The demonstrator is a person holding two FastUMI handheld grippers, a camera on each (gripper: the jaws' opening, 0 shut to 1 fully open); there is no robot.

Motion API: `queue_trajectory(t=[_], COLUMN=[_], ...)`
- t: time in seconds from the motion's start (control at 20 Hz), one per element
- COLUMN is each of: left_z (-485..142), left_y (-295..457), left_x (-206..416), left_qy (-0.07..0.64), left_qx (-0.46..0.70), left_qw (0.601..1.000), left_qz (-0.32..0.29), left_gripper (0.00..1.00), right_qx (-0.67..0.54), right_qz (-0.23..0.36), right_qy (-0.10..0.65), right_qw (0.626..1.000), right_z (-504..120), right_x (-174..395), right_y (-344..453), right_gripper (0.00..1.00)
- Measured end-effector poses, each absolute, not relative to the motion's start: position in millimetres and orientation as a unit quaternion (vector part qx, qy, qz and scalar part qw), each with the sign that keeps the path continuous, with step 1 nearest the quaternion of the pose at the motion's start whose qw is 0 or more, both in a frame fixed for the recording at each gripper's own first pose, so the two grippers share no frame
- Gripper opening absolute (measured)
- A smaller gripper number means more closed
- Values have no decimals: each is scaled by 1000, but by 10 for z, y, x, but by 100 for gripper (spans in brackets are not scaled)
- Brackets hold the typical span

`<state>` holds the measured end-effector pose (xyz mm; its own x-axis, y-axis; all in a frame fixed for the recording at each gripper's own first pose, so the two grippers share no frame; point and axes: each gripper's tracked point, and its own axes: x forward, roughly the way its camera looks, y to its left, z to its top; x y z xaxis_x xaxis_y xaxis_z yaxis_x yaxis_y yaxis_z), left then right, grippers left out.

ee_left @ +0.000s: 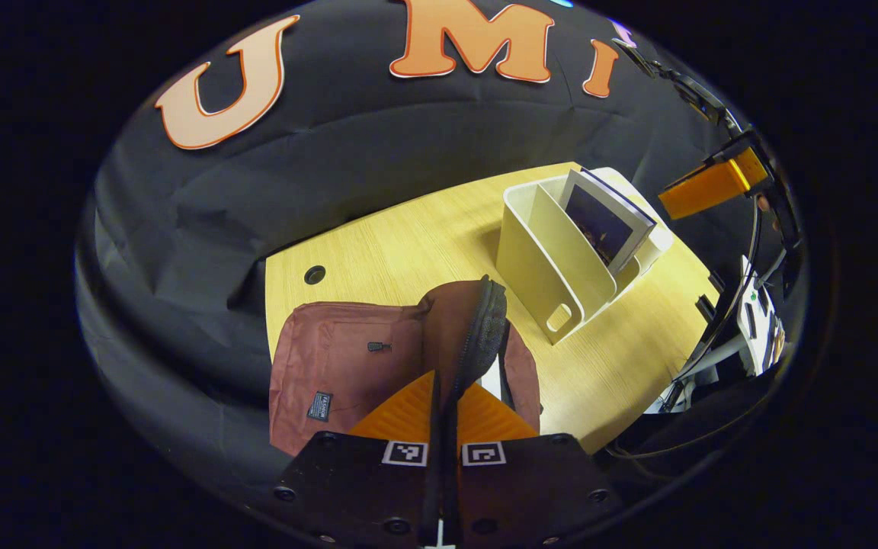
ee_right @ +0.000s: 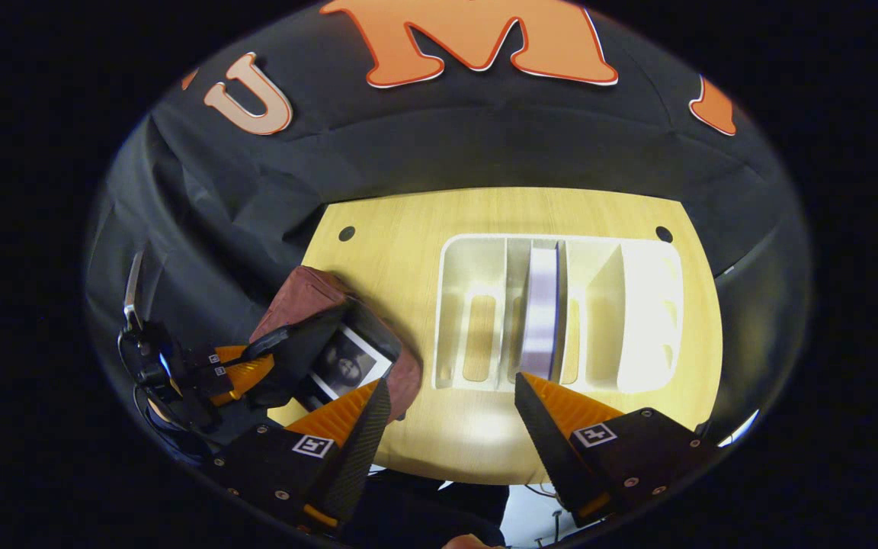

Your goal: Open the schoolbag, grab two books from the bookshelf and put them into the schoolbag.

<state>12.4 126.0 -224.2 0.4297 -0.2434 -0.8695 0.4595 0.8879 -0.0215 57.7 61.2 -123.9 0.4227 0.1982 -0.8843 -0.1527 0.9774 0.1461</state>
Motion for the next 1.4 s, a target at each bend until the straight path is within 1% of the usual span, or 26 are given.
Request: queue_trajectory(t=[0.15,0.35,0.55,0.65,0.95,1.0,1.05,1.1,1.2,1.3,1.35,1.4], left_z=[-2269,-2313,-2333,-2356,-2349,-2356,-2356,-2349,-2360,-2367,-2366,-2368], left_y=[1253,1258,1263,1262,1239,1241,1243,1241,1238,1247,1243,1240], left_x=[112,77,75,85,65,71,60,59,50,31,18,17], left_qy=[496,501,507,509,512,512,512,512,511,511,511,510], left_qx=[105,95,91,94,97,96,96,96,93,91,90,90], left_qw=[838,837,836,835,833,833,833,834,834,834,834,834], left_qz=[-203,-195,-188,-186,-185,-185,-185,-185,-185,-186,-188,-189], left_gripper=[2,3,3,3,2,7,2,3,3,3,3,3], right_qx=[16,-12,-13,-12,-40,-45,-48,-50,-44,-37,-33,-29], right_qz=[84,50,46,31,22,17,10,3,-11,-14,-14,-11], right_qy=[544,566,591,604,633,638,644,649,653,655,655,655], right_qw=[835,823,805,796,773,768,763,759,756,755,754,755], right_z=[-1368,-1700,-1987,-2144,-2461,-2515,-2551,-2581,-2572,-2510,-2446,-2363], right_x=[770,1013,1168,1230,1336,1345,1341,1340,1346,1331,1309,1295], right_y=[464,196,170,125,96,70,63,42,27,15,22,32], right_gripper=[98,98,99,98,81,78,74,66,40,40,48,40])
